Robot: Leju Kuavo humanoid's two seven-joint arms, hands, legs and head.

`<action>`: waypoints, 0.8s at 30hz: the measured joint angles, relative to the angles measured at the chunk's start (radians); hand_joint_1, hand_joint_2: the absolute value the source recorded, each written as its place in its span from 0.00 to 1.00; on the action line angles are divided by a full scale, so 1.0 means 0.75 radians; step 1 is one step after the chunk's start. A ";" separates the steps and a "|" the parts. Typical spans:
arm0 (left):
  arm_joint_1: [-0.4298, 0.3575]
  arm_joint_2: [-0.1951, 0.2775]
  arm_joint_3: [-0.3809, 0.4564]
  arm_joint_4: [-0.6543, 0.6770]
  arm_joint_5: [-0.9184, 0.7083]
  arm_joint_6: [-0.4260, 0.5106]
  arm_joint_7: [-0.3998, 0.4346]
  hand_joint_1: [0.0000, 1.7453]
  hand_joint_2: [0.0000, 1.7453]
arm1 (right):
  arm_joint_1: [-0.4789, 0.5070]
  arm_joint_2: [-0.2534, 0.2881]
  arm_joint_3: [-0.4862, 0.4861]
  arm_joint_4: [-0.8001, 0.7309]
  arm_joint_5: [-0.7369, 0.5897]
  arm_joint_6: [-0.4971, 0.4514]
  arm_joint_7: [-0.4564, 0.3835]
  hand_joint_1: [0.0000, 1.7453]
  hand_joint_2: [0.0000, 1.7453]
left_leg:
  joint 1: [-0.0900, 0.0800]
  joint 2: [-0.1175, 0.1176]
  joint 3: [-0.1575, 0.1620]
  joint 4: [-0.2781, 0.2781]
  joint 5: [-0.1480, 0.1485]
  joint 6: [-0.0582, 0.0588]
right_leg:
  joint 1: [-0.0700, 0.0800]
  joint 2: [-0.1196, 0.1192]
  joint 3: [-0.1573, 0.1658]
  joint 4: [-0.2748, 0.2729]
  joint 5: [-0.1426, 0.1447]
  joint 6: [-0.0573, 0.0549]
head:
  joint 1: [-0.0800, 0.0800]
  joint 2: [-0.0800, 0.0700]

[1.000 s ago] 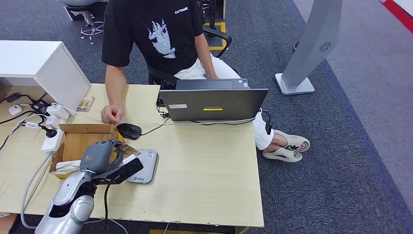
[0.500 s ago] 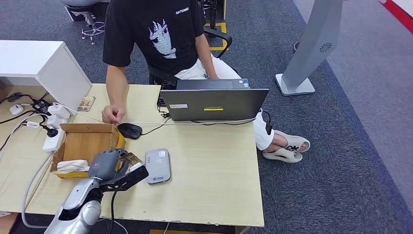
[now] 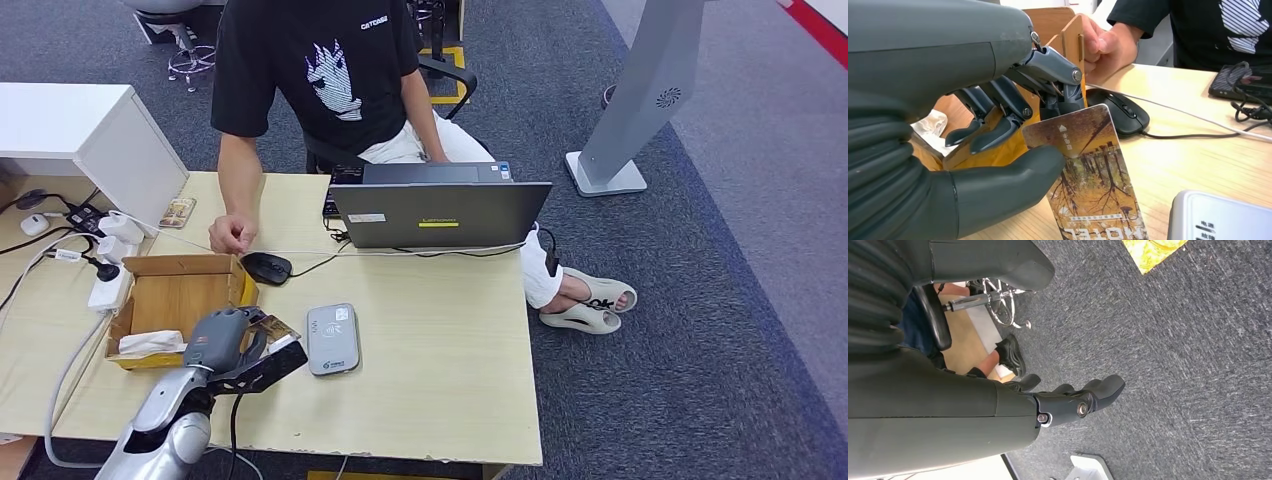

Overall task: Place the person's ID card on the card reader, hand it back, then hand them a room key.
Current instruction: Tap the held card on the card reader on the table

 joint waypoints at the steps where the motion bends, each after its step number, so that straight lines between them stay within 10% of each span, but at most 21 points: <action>1: 0.000 0.001 0.000 -0.005 0.002 0.000 0.000 1.00 1.00 | 0.000 0.000 0.000 0.000 0.000 0.000 0.000 0.00 1.00 | 0.000 0.000 0.000 0.000 0.000 0.000 | 0.000 0.000 0.000 0.000 0.000 0.000 | 0.000 0.000; 24: -0.009 0.027 0.027 -0.182 0.076 0.014 -0.052 1.00 1.00 | 0.001 0.000 0.000 0.000 0.000 -0.005 -0.014 0.00 1.00 | 0.000 0.000 -0.002 0.000 0.000 0.000 | 0.000 0.001 -0.002 0.000 0.000 0.000 | 0.000 0.000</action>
